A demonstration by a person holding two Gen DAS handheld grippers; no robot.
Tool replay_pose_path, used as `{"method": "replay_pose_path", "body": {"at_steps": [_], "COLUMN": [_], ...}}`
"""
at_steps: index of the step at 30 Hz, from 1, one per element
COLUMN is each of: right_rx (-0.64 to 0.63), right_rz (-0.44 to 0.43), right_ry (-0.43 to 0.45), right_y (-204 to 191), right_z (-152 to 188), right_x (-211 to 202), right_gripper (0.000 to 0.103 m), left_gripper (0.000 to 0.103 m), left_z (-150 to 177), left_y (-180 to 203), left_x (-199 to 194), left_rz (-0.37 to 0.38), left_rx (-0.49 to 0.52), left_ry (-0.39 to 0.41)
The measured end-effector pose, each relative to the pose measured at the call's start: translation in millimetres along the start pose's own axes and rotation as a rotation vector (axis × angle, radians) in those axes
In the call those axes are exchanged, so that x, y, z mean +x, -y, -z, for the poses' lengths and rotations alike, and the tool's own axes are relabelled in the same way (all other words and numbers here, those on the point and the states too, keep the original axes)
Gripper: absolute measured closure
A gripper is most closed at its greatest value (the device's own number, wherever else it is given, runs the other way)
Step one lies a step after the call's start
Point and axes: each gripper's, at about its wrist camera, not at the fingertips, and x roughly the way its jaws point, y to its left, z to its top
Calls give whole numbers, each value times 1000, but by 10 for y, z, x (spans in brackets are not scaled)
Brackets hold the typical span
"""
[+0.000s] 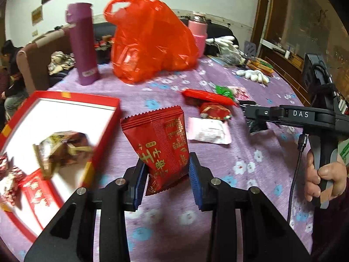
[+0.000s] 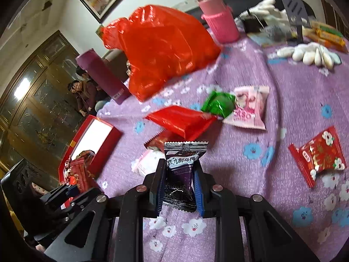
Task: Organize snacks
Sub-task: 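Carry the red packet and purple packet over the white tray and release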
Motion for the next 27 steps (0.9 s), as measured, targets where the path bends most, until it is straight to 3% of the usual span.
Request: {"method": "replay_pose_path", "body": {"at_steps": [11, 17, 23, 27], "right_rx": [-19, -91, -190, -183], "right_rz": [36, -78, -179, -229], "right_ry": [70, 38, -16, -23], "right_y": [-102, -809, -1698, -2011], "right_z": [-20, -20, 7, 69], "right_x": [-16, 193, 691, 896], "right_gripper": [79, 80, 80, 80], "left_gripper": [69, 69, 69, 69], "left_z": [9, -16, 69, 120], "left_y": [-478, -850, -1227, -1407], "left_x": [-458, -625, -638, -627], "left_rz": [-151, -243, -325, -365], "left_rx": [-14, -44, -84, -105], "left_ry": [109, 154, 147, 143]}}
